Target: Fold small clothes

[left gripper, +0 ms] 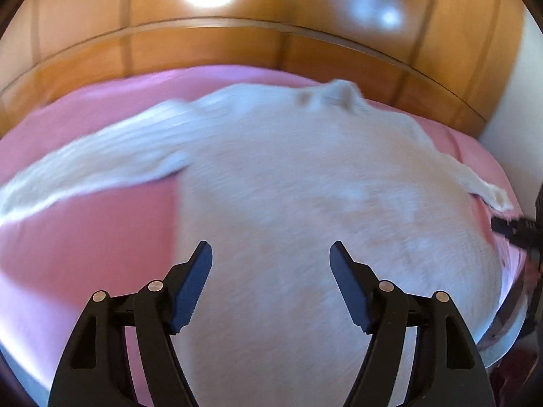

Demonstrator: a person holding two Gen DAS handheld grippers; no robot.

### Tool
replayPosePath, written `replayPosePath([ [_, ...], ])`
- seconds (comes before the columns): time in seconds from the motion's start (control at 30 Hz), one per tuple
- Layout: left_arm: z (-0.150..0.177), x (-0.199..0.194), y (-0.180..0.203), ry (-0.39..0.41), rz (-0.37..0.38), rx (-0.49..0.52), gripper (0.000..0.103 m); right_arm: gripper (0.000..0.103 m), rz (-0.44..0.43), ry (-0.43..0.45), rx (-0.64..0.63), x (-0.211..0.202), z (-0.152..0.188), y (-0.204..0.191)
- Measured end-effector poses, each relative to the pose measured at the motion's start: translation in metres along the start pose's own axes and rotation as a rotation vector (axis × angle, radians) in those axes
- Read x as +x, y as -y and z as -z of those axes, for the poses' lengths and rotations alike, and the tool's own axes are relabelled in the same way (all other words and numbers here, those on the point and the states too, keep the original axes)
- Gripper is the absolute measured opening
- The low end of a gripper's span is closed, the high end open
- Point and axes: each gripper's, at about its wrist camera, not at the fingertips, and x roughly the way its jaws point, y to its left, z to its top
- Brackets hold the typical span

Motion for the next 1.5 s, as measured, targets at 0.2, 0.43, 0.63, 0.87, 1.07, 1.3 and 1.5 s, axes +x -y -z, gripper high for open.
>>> replayPosePath([
  [0.2,0.048,-0.016,-0.054,-0.085,0.076,-0.164,0.071,0.042,-0.064,-0.069,-0.007,0.020,0.023,-0.024],
  [0.43,0.081,-0.030,-0.052,-0.105,0.209,-0.159,0.046,0.032,-0.090,-0.173,-0.136,0.027,0.068,-0.059],
  [0.63,0.079,-0.041,-0.050,-0.109,0.285,-0.146,0.005,0.010,-0.028,-0.110,-0.254,-0.004,0.071,-0.085],
  [0.87,0.067,-0.084,-0.074,-0.081,0.337,-0.159,0.005,0.010,-0.056,-0.085,-0.297,-0.057,0.087,-0.081],
  [1.07,0.083,-0.054,-0.067,-0.176,0.115,-0.073,0.009,0.019,0.050,-0.202,-0.214,-0.011,0.105,-0.042],
  [1.3,0.043,-0.054,-0.042,-0.025,0.148,-0.043,0.009,0.053,0.067,-0.005,-0.037,-0.049,0.052,0.004],
  [1.5,0.018,-0.004,0.019,-0.023,0.117,0.049,0.056,0.048,0.124,0.198,0.321,-0.058,-0.013,0.096],
])
